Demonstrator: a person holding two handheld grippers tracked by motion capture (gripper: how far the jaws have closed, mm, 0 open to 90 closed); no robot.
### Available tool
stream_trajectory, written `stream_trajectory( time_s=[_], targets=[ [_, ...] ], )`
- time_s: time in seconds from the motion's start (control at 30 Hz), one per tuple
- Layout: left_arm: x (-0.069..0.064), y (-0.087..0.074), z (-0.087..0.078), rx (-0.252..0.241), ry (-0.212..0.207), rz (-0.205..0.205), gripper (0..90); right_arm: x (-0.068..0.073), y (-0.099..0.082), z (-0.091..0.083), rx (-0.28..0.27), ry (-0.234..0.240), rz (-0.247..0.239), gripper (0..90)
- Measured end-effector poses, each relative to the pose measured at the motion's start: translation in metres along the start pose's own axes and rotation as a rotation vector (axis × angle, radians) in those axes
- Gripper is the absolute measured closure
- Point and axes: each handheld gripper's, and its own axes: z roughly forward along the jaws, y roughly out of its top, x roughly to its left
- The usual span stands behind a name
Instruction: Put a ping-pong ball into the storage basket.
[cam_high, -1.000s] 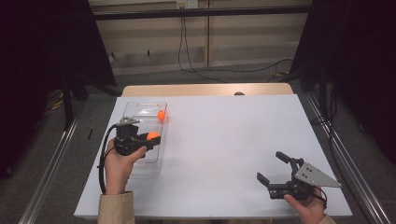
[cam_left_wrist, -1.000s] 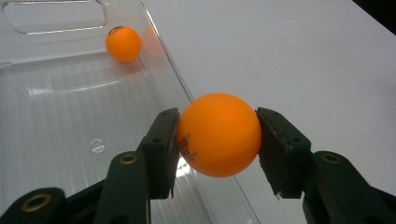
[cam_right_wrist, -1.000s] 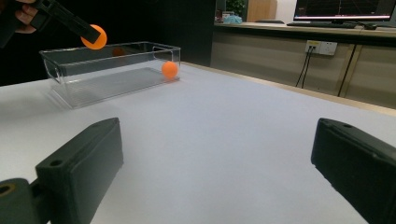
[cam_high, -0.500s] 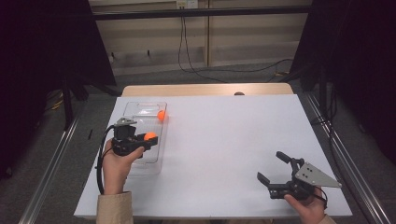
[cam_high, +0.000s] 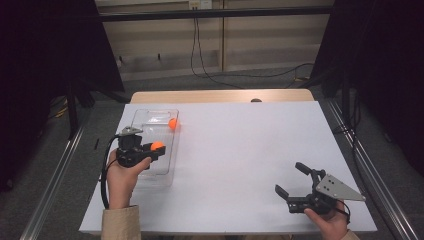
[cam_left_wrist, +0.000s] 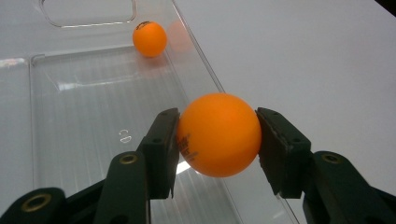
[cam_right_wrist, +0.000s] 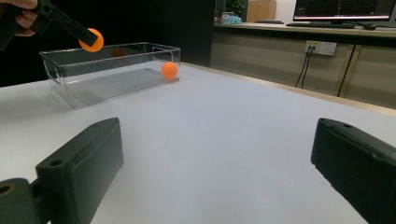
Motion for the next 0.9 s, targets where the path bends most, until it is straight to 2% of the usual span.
stream_trajectory(
  time_s=[0.5, 0.6, 0.9],
  targets=[
    [0.0044, -0.0026, 0.0021, 0.008, 0.038, 0.009, 51.0, 0.0003, 0.0001, 0.0001, 0.0, 0.0, 0.002, 1.7],
    [0.0056, -0.0034, 0.0029, 0.005, 0.037, 0.005, 51.0, 0.0002, 0.0001, 0.0001, 0.001, 0.003, -0.001, 1.7],
    [0.0082, -0.0059, 0.0056, 0.002, 0.069, -0.004, 50.9, 0.0002, 0.0002, 0.0002, 0.002, 0.002, -0.003, 1.7]
  ],
)
